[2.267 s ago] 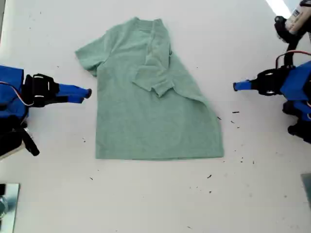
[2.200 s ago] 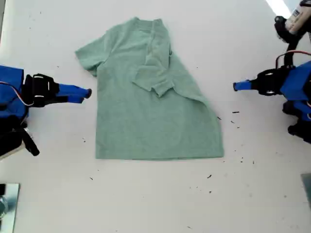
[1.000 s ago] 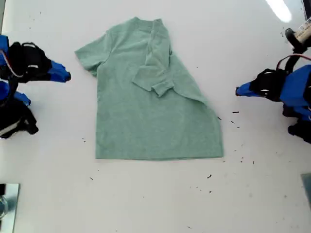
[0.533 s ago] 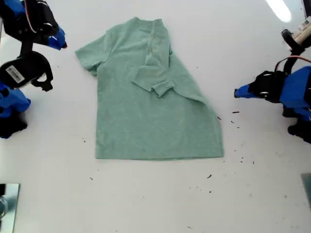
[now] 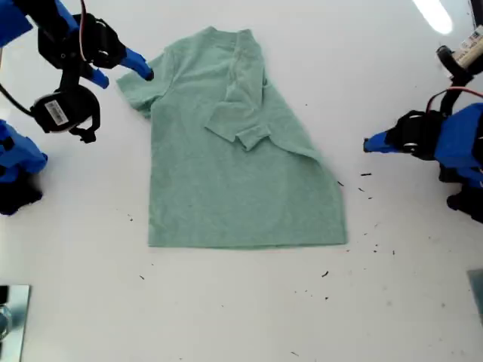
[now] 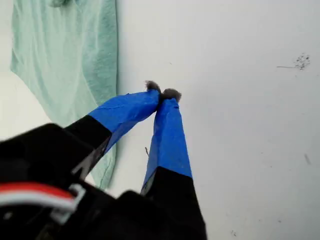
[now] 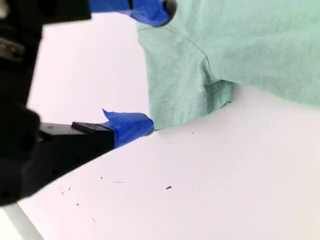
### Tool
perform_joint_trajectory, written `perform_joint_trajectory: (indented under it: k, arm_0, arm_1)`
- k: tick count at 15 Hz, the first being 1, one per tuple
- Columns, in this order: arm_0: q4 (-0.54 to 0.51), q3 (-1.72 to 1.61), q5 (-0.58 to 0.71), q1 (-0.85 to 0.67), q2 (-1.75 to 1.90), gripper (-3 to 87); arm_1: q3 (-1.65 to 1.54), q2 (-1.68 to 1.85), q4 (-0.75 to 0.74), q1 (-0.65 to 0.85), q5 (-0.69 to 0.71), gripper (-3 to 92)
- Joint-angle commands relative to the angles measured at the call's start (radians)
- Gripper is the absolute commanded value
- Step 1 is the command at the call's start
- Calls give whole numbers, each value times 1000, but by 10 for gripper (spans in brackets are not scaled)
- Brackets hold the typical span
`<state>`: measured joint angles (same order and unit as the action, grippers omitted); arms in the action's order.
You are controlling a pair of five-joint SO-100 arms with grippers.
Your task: Fold t shirt
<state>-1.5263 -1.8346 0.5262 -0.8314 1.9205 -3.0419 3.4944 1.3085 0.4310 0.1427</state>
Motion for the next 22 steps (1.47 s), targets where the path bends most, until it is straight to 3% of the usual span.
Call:
perform_joint_trajectory:
  k: [1,7,9,11,14,18,22]
  arm_0:
    - [67,-46,34,-64,20,300]
    - [370,-225,120,-199,-195,279]
    - [448,-216,120,-192,-291,217]
    - [465,-193,126,-173,-344,-2]
    - [445,-132,117,-100,-138,-2]
    - [313,210,144,14,-15,-2]
    - [393,318,98,178,-179,-2]
  arm_1:
    - [-66,12,-11,-11,5,16]
    - [-64,12,11,-18,3,16]
    - [-63,12,25,-32,-11,16]
    - [-63,12,26,-38,-17,16]
    - [-63,12,26,-29,-11,16]
    - [-63,12,26,-57,-31,16]
    - [-63,12,15,-78,-55,16]
